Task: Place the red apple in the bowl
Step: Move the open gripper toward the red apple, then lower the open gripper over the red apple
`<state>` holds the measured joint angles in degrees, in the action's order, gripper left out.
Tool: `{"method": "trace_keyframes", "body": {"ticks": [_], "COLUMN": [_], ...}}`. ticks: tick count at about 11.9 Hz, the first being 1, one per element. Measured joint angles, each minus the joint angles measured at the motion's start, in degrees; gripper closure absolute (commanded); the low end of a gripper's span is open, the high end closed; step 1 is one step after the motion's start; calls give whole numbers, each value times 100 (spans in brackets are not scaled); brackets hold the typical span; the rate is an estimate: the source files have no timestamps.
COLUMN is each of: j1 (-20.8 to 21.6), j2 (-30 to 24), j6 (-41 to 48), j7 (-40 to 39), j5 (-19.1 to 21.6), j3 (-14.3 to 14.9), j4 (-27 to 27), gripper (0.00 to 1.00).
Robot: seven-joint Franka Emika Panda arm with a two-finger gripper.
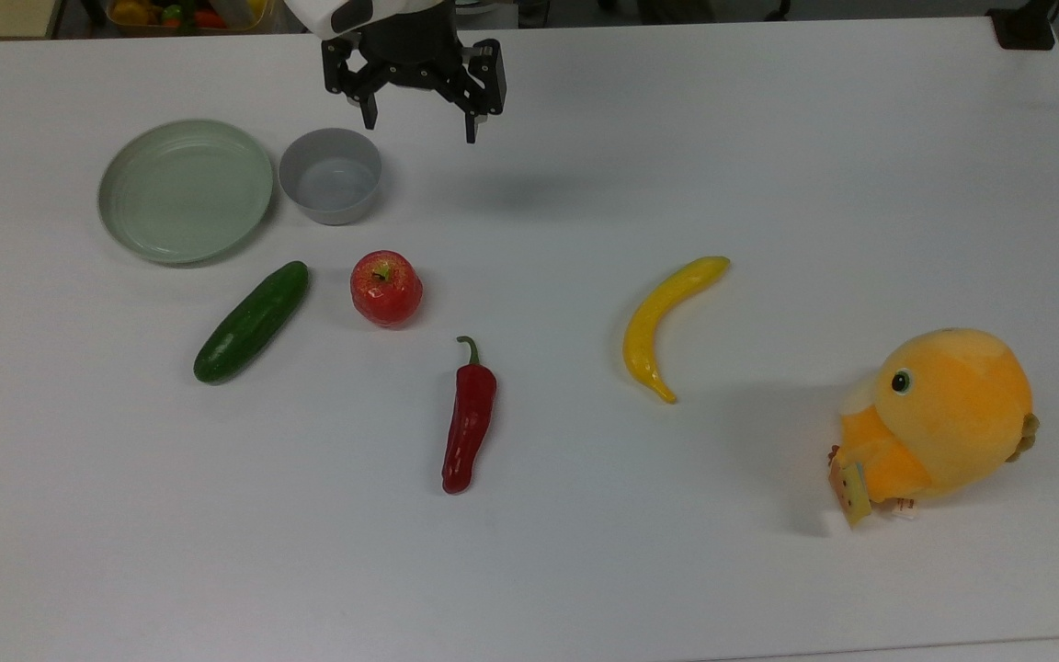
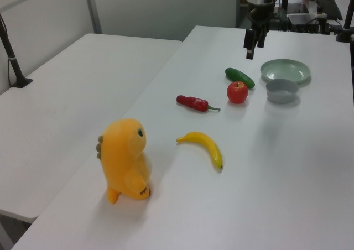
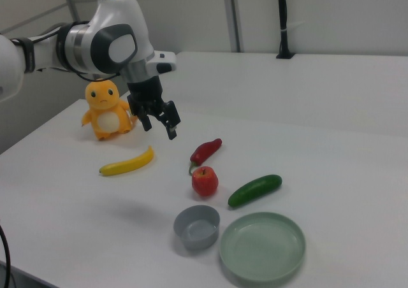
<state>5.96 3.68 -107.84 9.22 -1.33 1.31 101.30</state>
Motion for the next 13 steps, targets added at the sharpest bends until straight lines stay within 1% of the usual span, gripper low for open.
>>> {"method": "trace_keyframes", "body": {"ticks": [8, 11, 13], "j1": [1, -123, -224], "j2": [213, 292, 488], "j6": [-62, -436, -718], "j7": [0, -1, -4], "j5": [24, 24, 23], "j3": [-2, -1, 0], "j4": [-94, -95, -79], "gripper": [0, 0, 0]}}
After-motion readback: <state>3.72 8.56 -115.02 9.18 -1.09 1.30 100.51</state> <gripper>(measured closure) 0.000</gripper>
